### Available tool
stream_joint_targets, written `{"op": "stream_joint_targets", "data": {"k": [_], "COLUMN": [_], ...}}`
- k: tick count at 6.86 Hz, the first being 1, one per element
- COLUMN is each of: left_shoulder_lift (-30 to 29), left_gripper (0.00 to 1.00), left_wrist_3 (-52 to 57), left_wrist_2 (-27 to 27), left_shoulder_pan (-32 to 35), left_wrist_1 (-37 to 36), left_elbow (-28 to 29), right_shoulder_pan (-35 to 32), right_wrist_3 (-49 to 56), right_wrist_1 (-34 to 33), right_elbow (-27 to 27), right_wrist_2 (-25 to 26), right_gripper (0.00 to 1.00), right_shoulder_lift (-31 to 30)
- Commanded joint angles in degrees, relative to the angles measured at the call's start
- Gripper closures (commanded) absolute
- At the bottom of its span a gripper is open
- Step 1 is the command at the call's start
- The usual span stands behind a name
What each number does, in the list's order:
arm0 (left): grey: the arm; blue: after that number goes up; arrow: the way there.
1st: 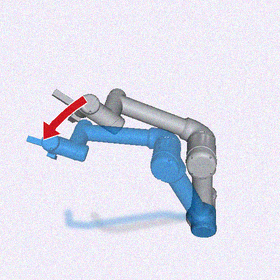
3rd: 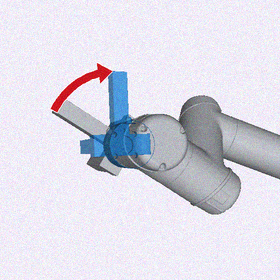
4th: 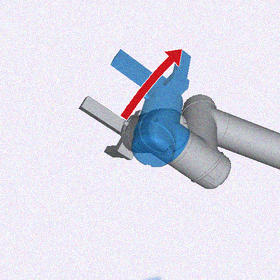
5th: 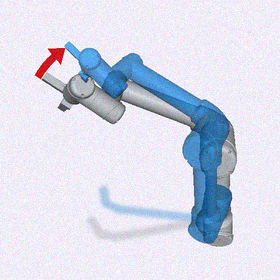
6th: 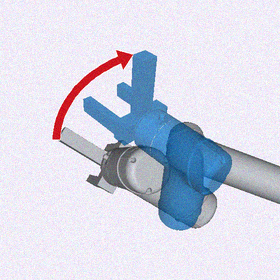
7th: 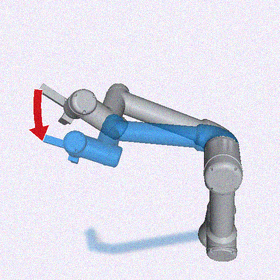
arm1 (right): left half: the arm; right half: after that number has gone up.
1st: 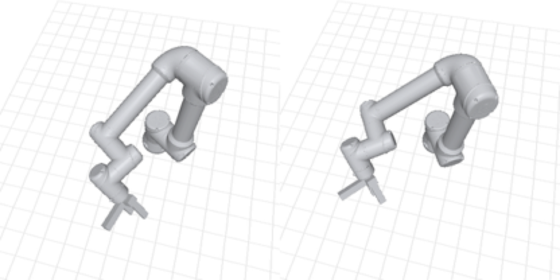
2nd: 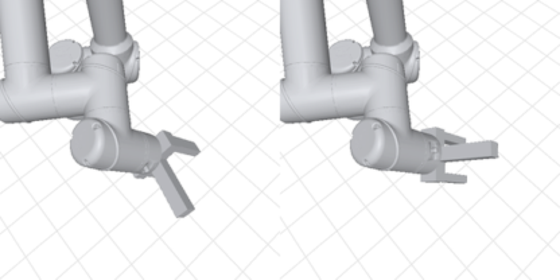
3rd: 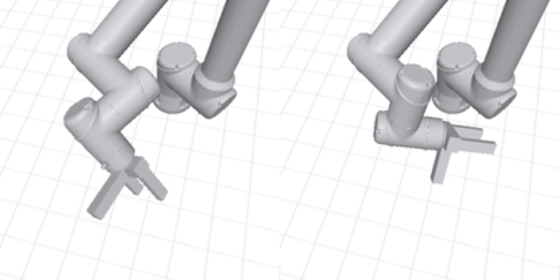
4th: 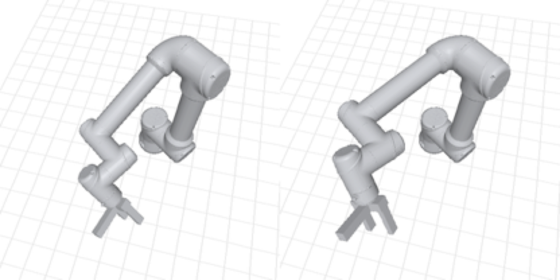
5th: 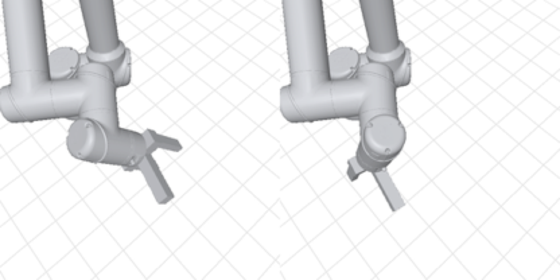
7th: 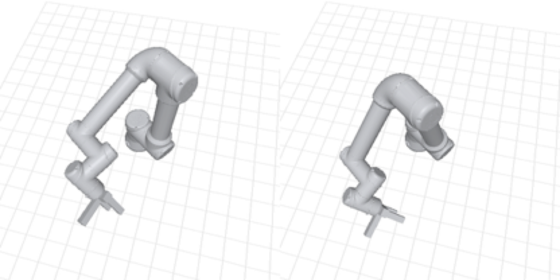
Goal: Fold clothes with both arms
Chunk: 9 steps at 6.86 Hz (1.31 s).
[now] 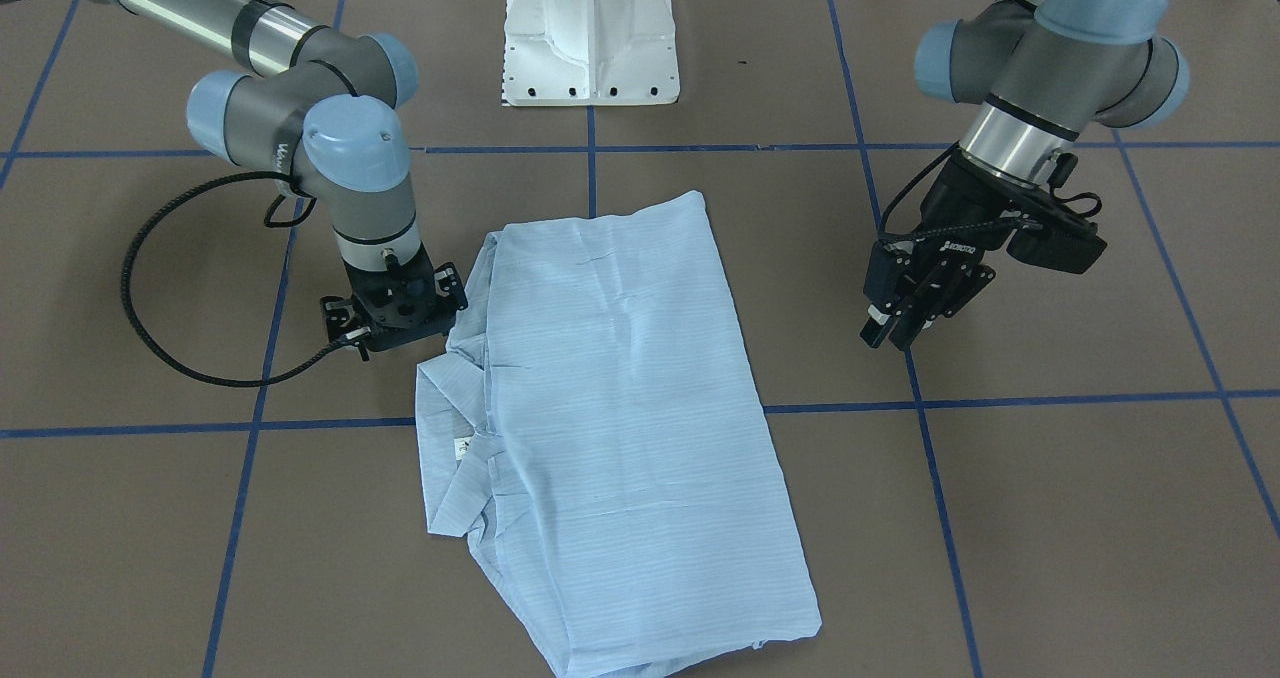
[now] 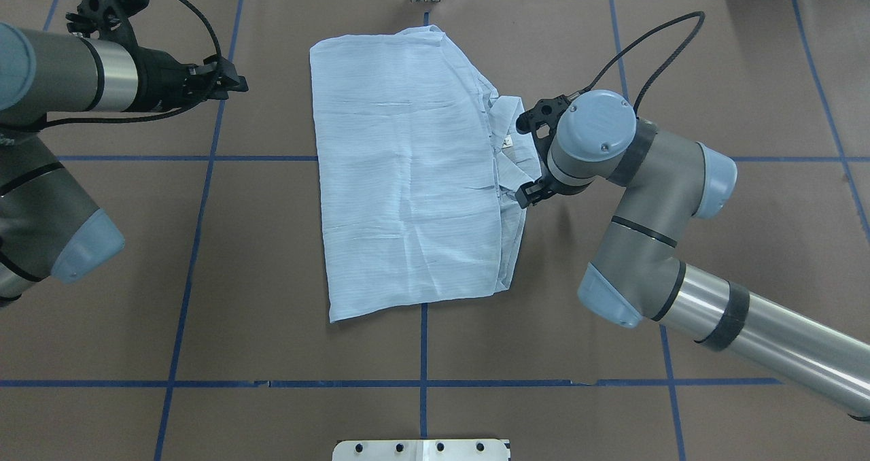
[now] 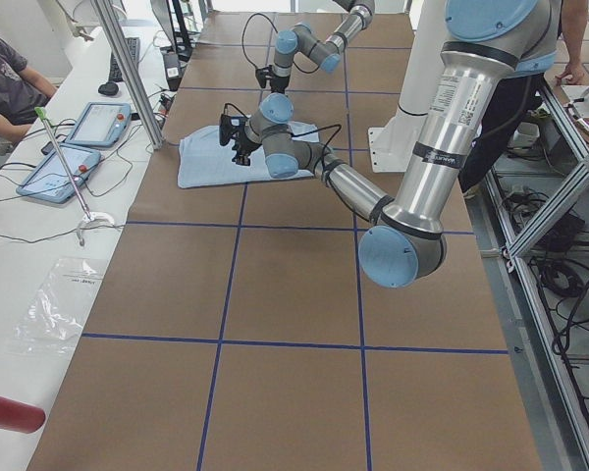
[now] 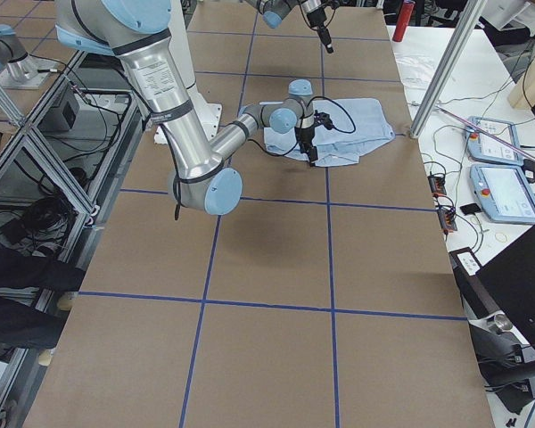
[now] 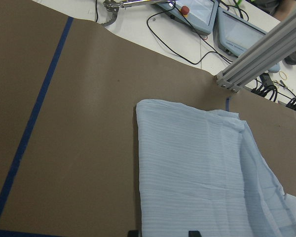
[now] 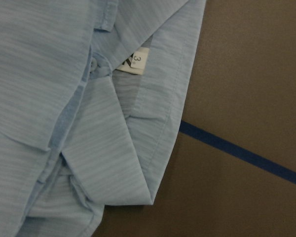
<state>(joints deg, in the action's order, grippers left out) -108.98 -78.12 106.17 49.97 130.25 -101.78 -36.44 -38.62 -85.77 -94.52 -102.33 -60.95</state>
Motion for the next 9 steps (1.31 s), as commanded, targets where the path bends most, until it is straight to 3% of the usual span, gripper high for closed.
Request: {"op": "stream_joint_targets", "data": {"k": [1, 3, 5, 6, 7, 9], "left_shoulder_lift": [-0.1, -0.2, 0.0, 0.1, 0.1, 0.2], "left_gripper": [0.56, 0.56, 0.56, 0.56, 0.56, 0.56], "left_wrist_3": [0.0, 0.0, 0.0, 0.1, 0.1, 0.1], "left_wrist_2": [0.0, 0.0, 0.0, 0.0, 0.0, 0.0], "left_shoulder_pan": [0.0, 0.0, 0.1, 0.1, 0.0, 0.0], "left_wrist_1": [0.0, 0.0, 0.0, 0.0, 0.0, 0.0], "left_elbow": [-0.1, -0.1, -0.2, -0.1, 0.0, 0.1], "right_shoulder_pan": [0.1, 2.3, 9.2, 15.4, 17.7, 18.4], "right_wrist_3": [-2.4, -23.0, -53.8, -65.8, -73.2, -80.5], "right_wrist_1": [-1.1, 1.6, 5.5, 5.5, 5.4, 5.4], "right_elbow": [-2.4, -4.0, -5.6, -6.2, -7.2, -8.0], "right_wrist_2": [-0.1, -0.2, 2.5, 12.7, 15.8, 15.9], "right_gripper": [0.0, 0.0, 0.0, 0.0, 0.01, 0.03], "right_shoulder_lift": [-0.7, -0.3, -0.3, -0.3, -0.7, -3.1]}}
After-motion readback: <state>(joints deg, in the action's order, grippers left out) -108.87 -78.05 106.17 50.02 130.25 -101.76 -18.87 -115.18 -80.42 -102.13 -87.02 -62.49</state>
